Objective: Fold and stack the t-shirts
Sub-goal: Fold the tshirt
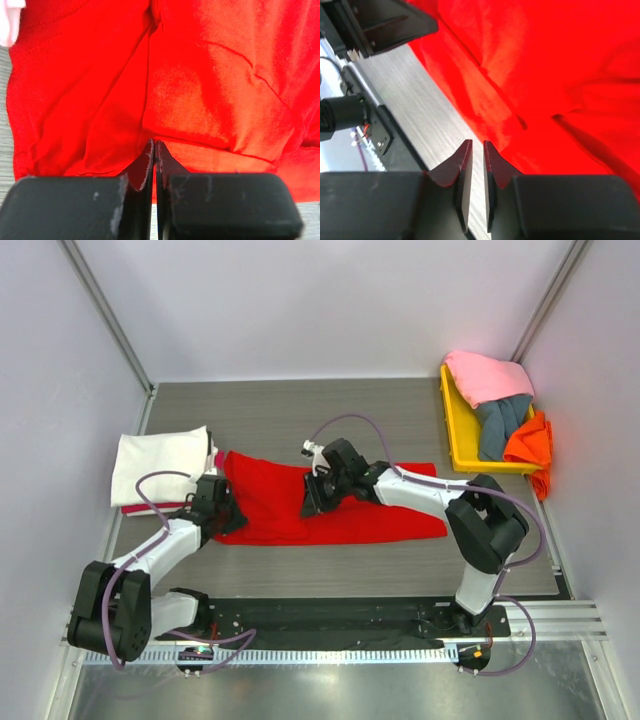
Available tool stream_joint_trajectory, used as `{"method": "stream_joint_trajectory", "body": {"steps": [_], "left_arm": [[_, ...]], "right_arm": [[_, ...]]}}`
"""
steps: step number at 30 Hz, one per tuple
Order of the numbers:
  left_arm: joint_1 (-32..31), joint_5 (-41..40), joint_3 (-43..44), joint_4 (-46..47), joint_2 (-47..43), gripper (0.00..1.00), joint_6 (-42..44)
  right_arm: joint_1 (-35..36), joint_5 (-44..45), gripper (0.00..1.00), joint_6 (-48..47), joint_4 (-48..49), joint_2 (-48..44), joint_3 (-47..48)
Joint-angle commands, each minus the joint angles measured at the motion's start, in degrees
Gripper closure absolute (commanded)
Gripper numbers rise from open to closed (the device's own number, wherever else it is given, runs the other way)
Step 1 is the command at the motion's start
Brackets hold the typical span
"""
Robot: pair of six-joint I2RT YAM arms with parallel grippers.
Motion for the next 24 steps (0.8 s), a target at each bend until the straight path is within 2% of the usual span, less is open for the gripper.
{"method": "stream_joint_trajectory", "body": {"steps": [1,8,12,17,20,24], "left_arm": [[0.27,-0.23,2.05,2.1,-0.18,0.99,0.65],[0.27,-0.23,2.14,2.19,0.7,0.98,0.56],[0.27,-0.23,2.49,1.75,1.84,1.0,0.82],[0.27,-0.23,3.37,1.31,2.55,1.0,1.0],[0.36,1.7,3.89,0.87,0.37,0.94,1.0],[-0.34,0.48,6.26,-3.43,-4.56,0.78,0.12]], "right_arm": [[1.17,-4.09,0.81,2.26,3.35,1.64,-1.0],[1.17,-6.91,0.87,3.93,6.26,7.62,-2.58],[0.64,-5.33,0.89,3.23,6.61,10.25,-4.95],[0.11,-5.85,0.88,3.31,6.61,8.33,-5.49],[0.11,-6.21,0.86,3.58,6.35,5.35,-5.4],[-0.41,-4.98,0.86,3.76,4.77,1.74,-4.52]]}}
